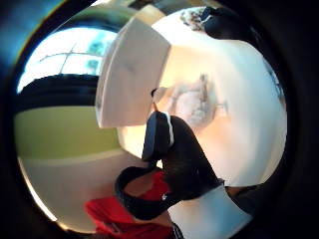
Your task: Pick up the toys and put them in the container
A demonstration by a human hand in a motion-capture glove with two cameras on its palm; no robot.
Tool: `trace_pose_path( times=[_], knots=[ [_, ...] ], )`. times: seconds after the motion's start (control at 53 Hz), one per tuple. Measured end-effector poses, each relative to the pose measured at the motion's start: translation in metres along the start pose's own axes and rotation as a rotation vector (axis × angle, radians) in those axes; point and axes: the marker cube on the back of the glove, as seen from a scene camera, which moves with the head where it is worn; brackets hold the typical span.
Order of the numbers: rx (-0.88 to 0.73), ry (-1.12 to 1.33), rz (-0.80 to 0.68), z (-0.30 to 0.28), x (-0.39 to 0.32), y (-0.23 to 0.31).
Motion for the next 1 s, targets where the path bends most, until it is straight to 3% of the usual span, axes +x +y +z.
trace_pose_path(
  times=[0.51,1.001],
  knots=[
    [-0.002,0.039,-0.022,0.004,0.003,0.003],
    [-0.016,0.139,0.009,0.026,0.055,-0.046]
  ],
)
